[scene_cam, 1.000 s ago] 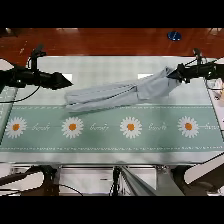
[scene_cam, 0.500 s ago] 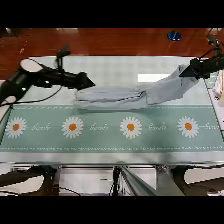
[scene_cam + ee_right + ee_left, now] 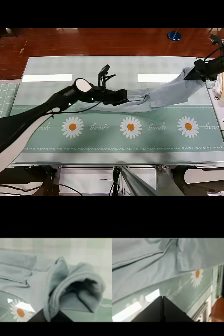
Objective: Fold the shirts.
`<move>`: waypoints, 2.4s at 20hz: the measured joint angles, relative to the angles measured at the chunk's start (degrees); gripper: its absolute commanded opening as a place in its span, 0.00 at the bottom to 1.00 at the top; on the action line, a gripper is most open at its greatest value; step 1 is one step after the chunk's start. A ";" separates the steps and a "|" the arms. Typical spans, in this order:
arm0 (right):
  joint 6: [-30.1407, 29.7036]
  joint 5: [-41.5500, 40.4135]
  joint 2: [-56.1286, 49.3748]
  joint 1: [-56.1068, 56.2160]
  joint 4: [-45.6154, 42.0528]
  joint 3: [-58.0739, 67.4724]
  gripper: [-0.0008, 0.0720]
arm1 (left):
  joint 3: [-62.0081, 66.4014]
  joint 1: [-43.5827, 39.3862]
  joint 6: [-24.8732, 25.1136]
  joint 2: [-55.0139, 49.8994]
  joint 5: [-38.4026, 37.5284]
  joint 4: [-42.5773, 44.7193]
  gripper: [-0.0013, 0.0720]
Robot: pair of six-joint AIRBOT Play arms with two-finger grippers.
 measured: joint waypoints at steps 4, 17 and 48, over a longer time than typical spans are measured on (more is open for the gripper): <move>0.50 0.79 0.33 0.00 -0.02 0.00 0.05 | 0.57 -3.23 -0.59 -2.89 4.96 -3.89 0.06; 1.42 1.31 9.86 4.26 3.17 0.00 0.05 | 13.97 -9.42 -3.26 -17.99 8.63 -9.79 0.06; 23.85 -32.85 -8.52 53.35 -2.75 -0.24 0.59 | 20.28 48.43 7.45 31.32 -36.30 21.55 0.06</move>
